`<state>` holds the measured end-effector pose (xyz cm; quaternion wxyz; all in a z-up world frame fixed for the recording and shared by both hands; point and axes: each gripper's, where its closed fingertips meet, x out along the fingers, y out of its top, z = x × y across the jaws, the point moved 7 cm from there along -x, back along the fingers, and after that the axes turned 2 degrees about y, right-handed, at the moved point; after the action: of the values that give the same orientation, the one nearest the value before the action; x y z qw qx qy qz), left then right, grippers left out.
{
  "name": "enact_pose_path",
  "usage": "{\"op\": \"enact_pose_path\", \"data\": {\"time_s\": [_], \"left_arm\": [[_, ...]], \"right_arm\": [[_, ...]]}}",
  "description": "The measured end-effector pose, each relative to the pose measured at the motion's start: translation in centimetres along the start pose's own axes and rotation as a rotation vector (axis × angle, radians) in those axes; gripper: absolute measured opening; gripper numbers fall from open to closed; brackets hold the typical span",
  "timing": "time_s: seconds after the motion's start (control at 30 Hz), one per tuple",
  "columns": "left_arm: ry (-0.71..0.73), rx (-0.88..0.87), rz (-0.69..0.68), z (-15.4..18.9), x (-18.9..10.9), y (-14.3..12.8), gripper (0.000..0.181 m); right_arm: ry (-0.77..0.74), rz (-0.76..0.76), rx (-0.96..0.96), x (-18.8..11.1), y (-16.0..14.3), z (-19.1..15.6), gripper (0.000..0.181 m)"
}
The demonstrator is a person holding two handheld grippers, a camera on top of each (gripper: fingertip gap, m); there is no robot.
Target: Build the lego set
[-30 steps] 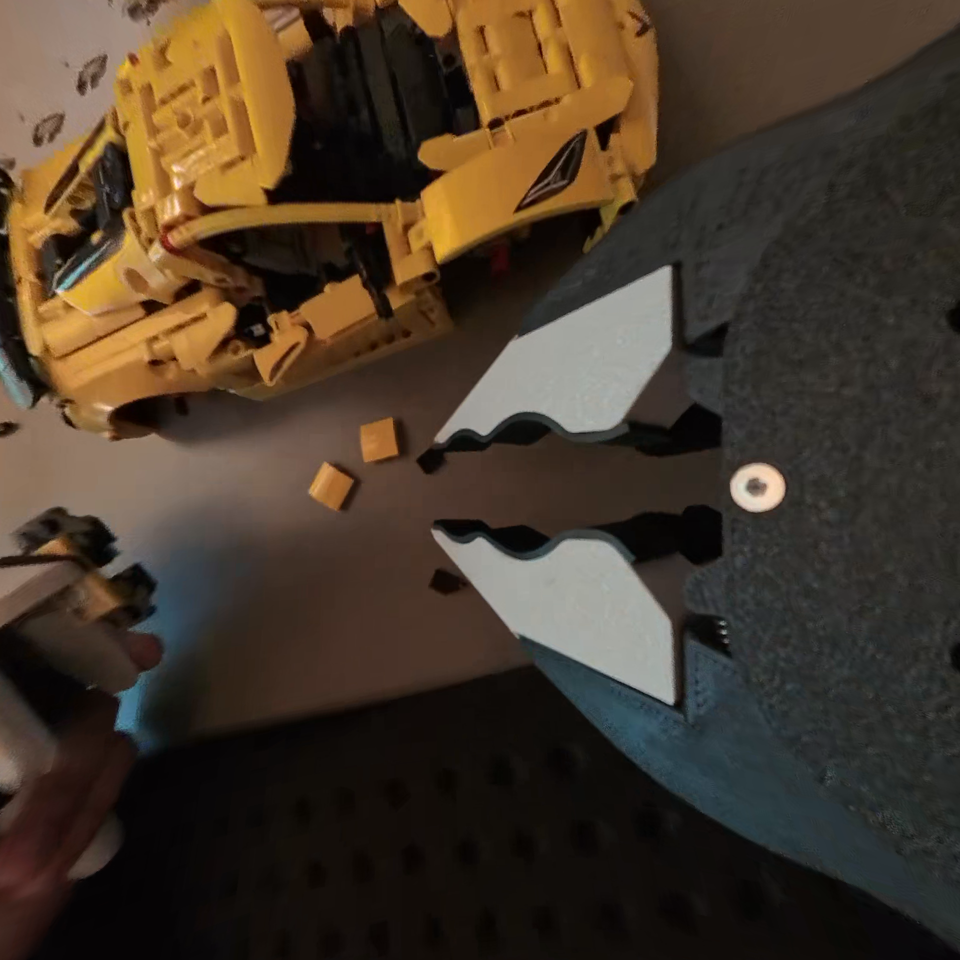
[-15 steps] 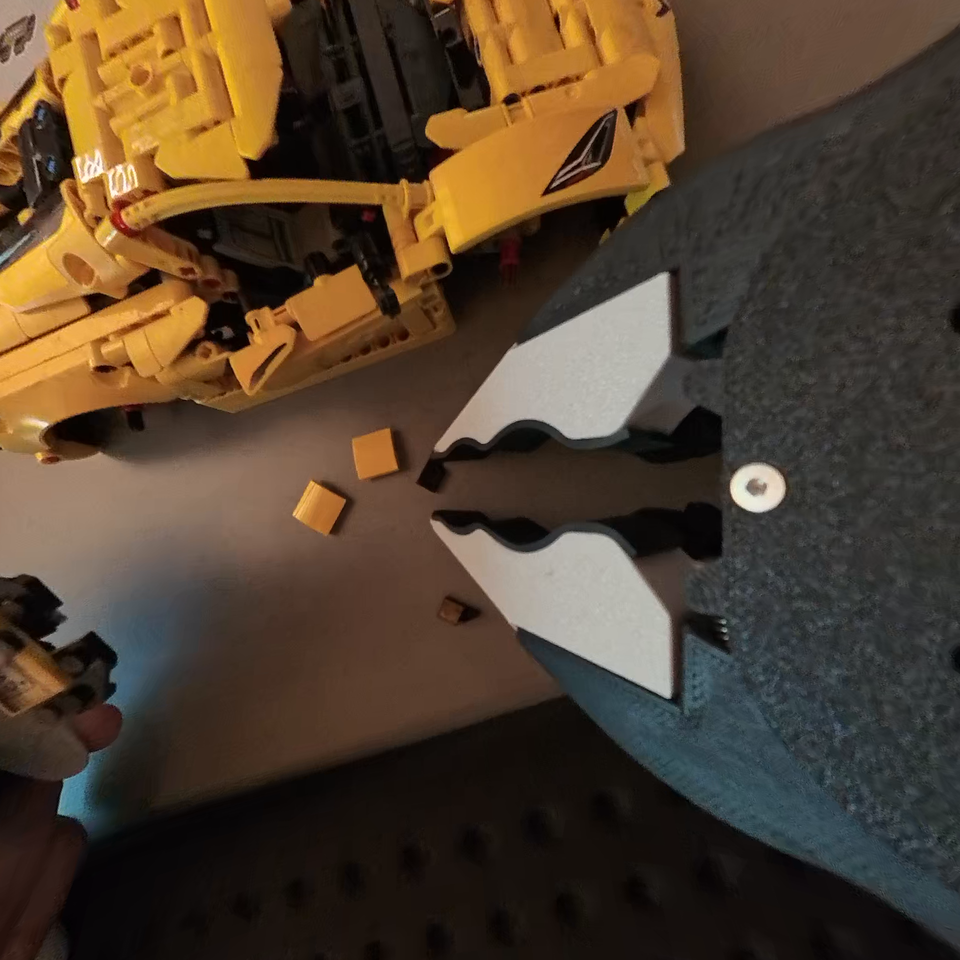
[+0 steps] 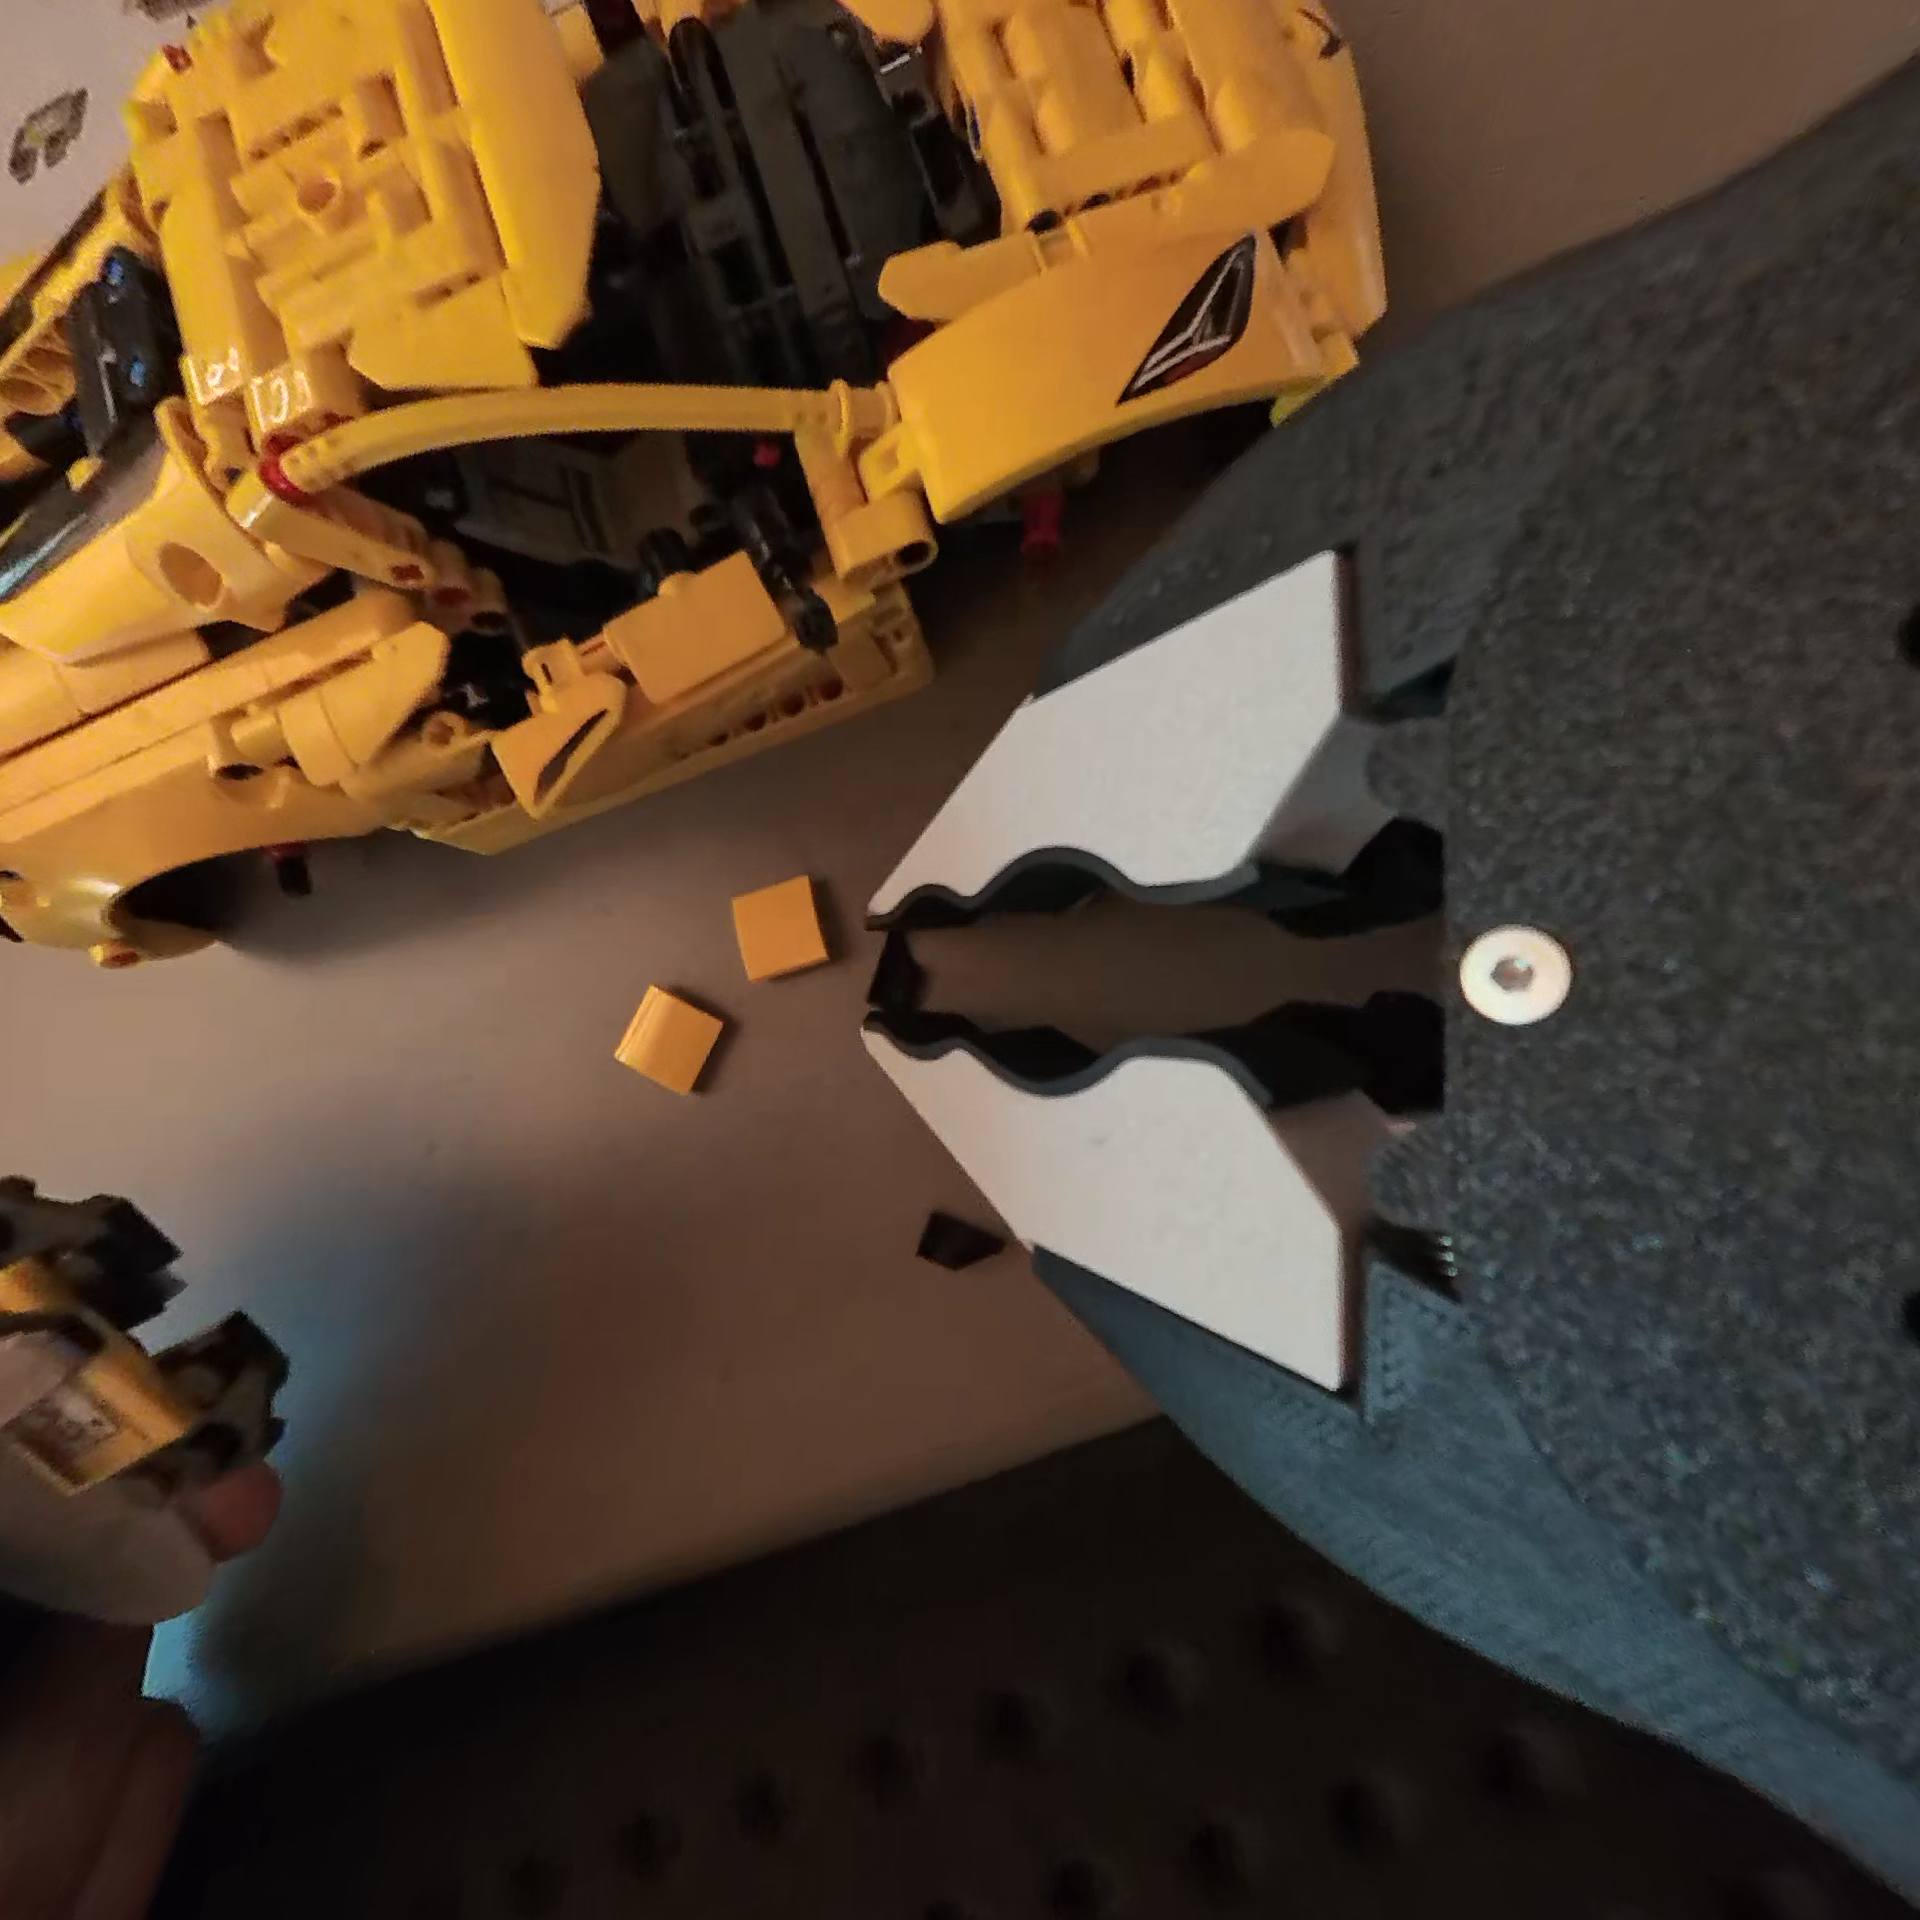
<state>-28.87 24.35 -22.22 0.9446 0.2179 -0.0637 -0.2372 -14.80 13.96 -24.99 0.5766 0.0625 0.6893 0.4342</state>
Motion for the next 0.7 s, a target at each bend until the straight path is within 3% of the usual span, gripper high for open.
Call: {"op": "enact_pose_path", "data": {"time_s": [0.1,0.23,0.4,0.57,0.7], "left_arm": [[0.003,0.001,0.002,0.0,0.0,0.0,0.005],[0.007,0.003,-0.012,0.0,0.1,-0.1,0.005],[-0.005,0.006,-0.022,0.1,0.2,-0.2,0.005],[-0.045,-0.021,-0.012,0.2,0.0,-0.1,0.005],[-0.087,-0.029,-0.006,0.5,-0.1,0.0,0.005]], "right_arm": [[0.03,0.092,-0.039,-0.6,0.8,-0.4,0.016],[0.058,0.404,-0.175,-3.2,4.8,-2.6,0.015],[0.106,0.453,-0.226,-2.3,7.4,-4.2,0.015],[-0.051,0.486,-0.236,-2.0,7.8,-3.5,0.015],[-0.024,0.525,-0.184,-2.0,7.6,-3.6,0.016]]}}
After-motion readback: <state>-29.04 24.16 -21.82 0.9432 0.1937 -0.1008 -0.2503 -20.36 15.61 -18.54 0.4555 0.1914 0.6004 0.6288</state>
